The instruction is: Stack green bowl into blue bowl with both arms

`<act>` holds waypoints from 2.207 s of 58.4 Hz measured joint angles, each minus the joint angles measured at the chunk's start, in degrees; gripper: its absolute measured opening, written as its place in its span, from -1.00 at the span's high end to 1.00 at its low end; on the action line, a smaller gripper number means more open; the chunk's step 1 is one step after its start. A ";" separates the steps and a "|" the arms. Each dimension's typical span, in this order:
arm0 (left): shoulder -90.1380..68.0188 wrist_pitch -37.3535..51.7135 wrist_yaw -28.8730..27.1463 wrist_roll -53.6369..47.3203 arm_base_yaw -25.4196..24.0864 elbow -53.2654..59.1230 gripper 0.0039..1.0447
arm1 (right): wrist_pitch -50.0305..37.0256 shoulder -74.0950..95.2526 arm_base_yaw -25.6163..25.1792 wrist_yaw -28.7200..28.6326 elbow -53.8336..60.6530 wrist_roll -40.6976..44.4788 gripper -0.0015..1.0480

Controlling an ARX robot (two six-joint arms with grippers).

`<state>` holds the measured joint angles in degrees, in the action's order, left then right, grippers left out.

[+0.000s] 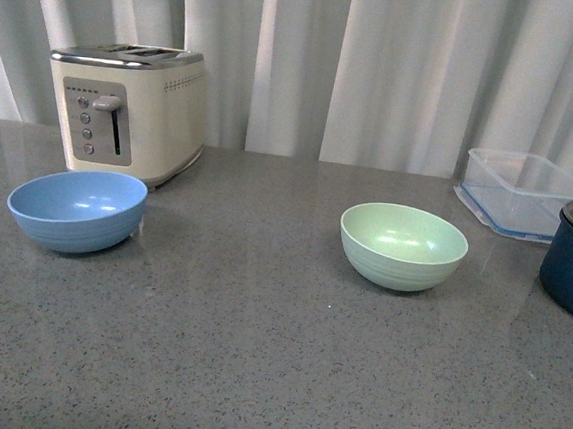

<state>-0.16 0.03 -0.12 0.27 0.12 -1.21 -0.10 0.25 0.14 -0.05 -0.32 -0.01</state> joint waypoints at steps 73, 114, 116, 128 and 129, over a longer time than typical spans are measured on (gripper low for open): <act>0.00 0.00 0.00 0.02 0.00 0.00 -0.87 | 0.00 0.00 0.00 0.00 0.00 0.00 -0.81; -12.13 3.15 -12.48 0.09 -1.36 -3.19 -0.87 | 0.00 -0.02 0.00 0.00 0.00 0.00 -0.81; -20.33 5.75 -13.18 0.92 -4.07 -6.95 -0.87 | 0.00 -0.02 0.00 -0.02 0.00 0.02 -0.81; -55.25 3.04 -7.80 6.38 -7.08 -33.94 -0.87 | 0.00 -0.02 0.00 -0.02 0.00 0.00 -0.81; -57.61 2.75 -7.72 6.80 -6.99 -35.82 -0.87 | 0.00 -0.02 0.00 -0.02 0.00 0.00 -0.81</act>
<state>-57.78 2.79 -7.84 7.07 -6.87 -37.04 -0.10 0.23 0.14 -0.08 -0.32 -0.01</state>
